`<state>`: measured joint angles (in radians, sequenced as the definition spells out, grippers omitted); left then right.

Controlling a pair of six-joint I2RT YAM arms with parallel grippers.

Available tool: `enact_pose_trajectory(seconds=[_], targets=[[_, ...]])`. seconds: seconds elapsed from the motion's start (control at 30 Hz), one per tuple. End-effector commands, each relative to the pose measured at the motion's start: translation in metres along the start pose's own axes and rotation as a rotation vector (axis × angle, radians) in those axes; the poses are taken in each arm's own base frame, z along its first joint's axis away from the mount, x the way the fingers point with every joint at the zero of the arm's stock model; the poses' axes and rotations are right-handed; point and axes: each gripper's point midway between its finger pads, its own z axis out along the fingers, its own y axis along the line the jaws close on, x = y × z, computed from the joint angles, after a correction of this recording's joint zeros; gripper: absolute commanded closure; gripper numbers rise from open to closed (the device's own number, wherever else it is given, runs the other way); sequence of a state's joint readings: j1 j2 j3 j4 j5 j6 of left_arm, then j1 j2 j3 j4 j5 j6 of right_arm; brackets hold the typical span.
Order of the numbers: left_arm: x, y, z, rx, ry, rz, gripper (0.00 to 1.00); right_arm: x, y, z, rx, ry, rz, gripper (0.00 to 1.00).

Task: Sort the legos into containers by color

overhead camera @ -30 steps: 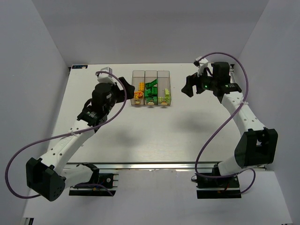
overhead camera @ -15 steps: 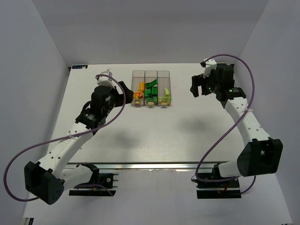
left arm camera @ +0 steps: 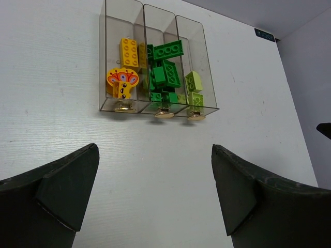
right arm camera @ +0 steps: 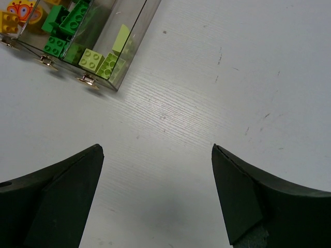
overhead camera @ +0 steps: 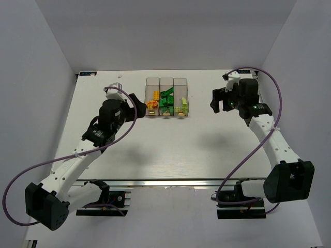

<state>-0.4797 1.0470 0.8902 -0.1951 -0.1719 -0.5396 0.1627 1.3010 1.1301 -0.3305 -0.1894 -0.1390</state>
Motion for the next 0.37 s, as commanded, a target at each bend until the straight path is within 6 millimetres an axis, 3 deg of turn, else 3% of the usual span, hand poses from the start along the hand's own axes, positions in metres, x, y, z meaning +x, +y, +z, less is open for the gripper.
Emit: enact_pose_trajectory(seconds=[0.0, 0.33], targets=[[-0.005, -0.006, -0.003, 0.034, -0.024, -0.028, 0.02, -0.015, 0.0, -0.004, 0.0, -0.074, 0.0, 0.11], [-0.002, -0.018, 0.003, 0.103, -0.015, -0.021, 0.02, 0.001, -0.002, 0.001, 0.008, -0.11, -0.064, 0.11]])
